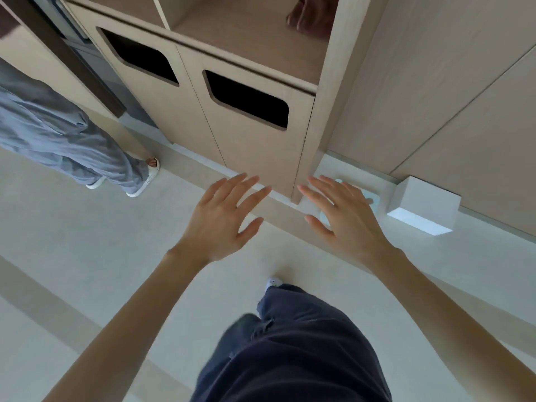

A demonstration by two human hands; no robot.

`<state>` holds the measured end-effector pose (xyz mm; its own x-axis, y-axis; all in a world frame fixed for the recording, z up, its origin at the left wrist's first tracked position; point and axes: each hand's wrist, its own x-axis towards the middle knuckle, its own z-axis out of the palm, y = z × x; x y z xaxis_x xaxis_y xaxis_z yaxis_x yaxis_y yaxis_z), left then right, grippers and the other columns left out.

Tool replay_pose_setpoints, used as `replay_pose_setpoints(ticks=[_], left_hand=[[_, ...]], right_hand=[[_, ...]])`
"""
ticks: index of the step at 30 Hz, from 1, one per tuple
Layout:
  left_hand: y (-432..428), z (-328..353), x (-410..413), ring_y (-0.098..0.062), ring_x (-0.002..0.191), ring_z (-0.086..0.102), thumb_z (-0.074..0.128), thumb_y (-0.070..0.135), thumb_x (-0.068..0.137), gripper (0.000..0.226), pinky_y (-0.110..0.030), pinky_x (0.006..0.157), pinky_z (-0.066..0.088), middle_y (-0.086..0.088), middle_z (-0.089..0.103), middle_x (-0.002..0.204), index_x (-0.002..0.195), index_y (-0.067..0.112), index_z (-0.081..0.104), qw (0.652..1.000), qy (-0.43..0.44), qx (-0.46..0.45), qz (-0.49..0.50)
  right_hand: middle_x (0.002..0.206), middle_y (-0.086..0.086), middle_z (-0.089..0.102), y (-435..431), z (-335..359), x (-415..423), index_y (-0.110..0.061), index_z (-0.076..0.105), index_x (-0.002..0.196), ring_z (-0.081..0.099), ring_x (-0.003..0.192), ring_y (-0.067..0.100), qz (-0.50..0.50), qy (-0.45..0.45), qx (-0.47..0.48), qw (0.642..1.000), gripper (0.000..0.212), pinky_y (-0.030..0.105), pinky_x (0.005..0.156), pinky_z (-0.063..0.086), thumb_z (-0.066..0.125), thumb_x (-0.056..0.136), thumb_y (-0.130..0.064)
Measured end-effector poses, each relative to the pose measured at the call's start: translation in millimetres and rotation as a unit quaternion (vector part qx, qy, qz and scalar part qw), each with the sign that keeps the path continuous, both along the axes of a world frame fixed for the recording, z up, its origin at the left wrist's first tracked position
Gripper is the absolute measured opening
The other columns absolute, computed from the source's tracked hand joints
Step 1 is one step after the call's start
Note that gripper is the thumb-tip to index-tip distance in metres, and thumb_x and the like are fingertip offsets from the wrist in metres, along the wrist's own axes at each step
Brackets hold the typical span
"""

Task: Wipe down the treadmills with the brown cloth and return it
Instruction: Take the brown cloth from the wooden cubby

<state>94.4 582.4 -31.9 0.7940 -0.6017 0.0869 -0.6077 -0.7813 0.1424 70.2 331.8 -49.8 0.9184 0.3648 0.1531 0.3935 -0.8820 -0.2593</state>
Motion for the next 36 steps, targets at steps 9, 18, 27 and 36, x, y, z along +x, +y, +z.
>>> replay_pose_setpoints(ticks=[9,18,27,36], left_hand=[[17,-7,52,-0.032,0.13,0.043,0.04,0.038,0.093,0.049,-0.05,0.104,0.038,-0.012,0.049,0.138,0.135,0.015,0.049,0.998,0.018,-0.003,-0.064],[56,-2,139,-0.031,0.13,0.043,0.037,0.038,0.093,0.05,-0.049,0.104,0.037,-0.012,0.048,0.139,0.135,0.014,0.049,0.986,0.014,0.015,-0.168],[107,12,254,-0.027,0.131,0.041,0.035,0.042,0.093,0.052,-0.045,0.106,0.036,-0.009,0.045,0.142,0.138,0.019,0.044,0.96,-0.004,0.032,-0.277],[122,18,323,-0.025,0.133,0.04,0.038,0.041,0.092,0.052,-0.044,0.109,0.032,-0.007,0.044,0.143,0.139,0.019,0.043,0.946,-0.02,0.013,-0.322]], right_hand=[[0.142,0.008,0.048,22,14,26,-0.015,0.049,0.137,0.044,0.132,0.026,-0.065,0.006,-0.003,0.998,0.048,0.051,0.105,0.036,0.049,0.093,-0.033],[0.142,0.012,0.048,80,5,65,-0.012,0.052,0.135,0.046,0.13,0.03,-0.15,-0.01,-0.022,0.988,0.047,0.053,0.102,0.039,0.058,0.09,-0.026],[0.145,0.009,0.044,161,5,129,-0.014,0.052,0.134,0.044,0.131,0.031,-0.258,-0.015,-0.017,0.966,0.048,0.052,0.105,0.037,0.061,0.089,-0.029],[0.146,0.008,0.043,189,3,176,-0.017,0.049,0.137,0.043,0.132,0.031,-0.315,-0.01,-0.012,0.949,0.053,0.053,0.107,0.035,0.063,0.088,-0.031]])
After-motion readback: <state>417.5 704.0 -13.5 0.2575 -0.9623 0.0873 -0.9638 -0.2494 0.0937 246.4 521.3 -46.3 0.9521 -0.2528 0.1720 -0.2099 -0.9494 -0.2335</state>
